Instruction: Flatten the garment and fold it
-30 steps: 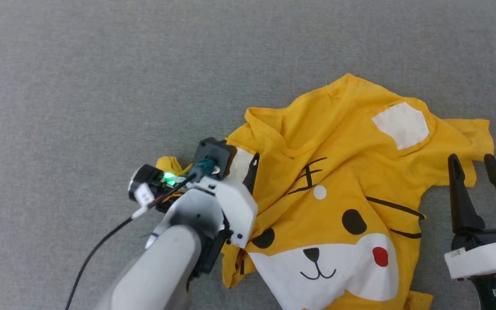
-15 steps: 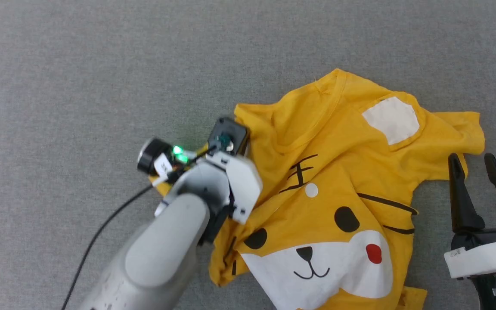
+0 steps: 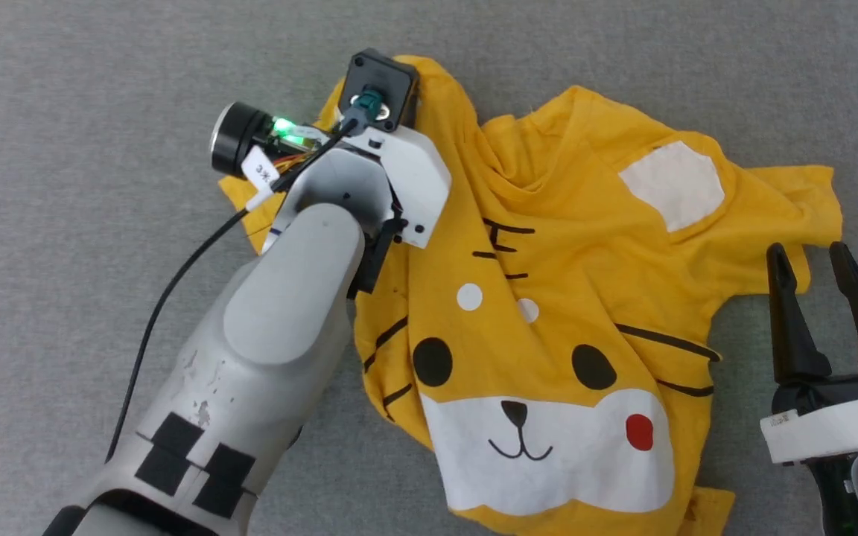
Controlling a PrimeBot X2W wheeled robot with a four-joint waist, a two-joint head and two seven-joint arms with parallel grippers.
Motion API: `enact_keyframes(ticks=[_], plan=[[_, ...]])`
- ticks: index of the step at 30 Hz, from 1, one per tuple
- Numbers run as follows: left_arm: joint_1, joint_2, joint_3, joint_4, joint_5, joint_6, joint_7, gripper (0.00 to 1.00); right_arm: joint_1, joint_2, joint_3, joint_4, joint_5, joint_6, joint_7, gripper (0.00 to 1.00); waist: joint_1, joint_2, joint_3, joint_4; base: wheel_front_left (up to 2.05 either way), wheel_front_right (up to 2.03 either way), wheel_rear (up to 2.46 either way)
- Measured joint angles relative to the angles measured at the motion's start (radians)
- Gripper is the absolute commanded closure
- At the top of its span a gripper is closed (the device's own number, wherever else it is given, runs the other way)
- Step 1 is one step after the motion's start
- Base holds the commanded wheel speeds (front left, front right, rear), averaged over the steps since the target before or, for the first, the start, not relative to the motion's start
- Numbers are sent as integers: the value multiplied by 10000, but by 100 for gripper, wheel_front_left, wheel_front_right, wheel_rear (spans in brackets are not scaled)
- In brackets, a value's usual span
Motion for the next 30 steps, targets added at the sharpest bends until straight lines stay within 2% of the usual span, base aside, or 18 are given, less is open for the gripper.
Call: enact_keyframes(ticks=[4, 7, 10, 14, 17, 23, 30], plan=[[-94, -180, 79, 750, -228, 63, -700, 0, -50, 0, -38, 136, 15, 0, -29, 0, 0, 0, 128, -134, 0, 0, 0], [-101, -336, 94, 803, -460, 82, -1269, 0, -42, -2, -117, 226, 15, 0, -86, 0, 0, 0, 110, -67, 0, 0, 0], [-91, -370, 128, 309, -709, 161, -1772, 0, -35, 0, -109, 240, 13, 0, -86, 0, -1, 0, -43, 28, 0, 0, 0], [337, -405, 48, -1087, -920, 368, -1814, 0, 122, -2, -142, 209, 0, 0, -59, 0, -2, 0, -352, 288, 0, 0, 0], [1435, -123, -199, -2372, -886, 633, -1300, 0, 236, 0, -117, 184, -4, 0, 23, 0, -3, 0, -608, 519, 0, 0, 0], [4218, 903, -988, -4621, -600, 1388, 581, 0, 367, 0, -73, 77, -2, 0, 127, 0, -3, 0, -980, 893, 0, 0, 0], [6262, 1308, -1101, -5599, -750, 2370, 1689, 0, 373, 0, -46, 40, 54, 0, 176, 0, -3, 0, -977, 880, 0, 0, 0]])
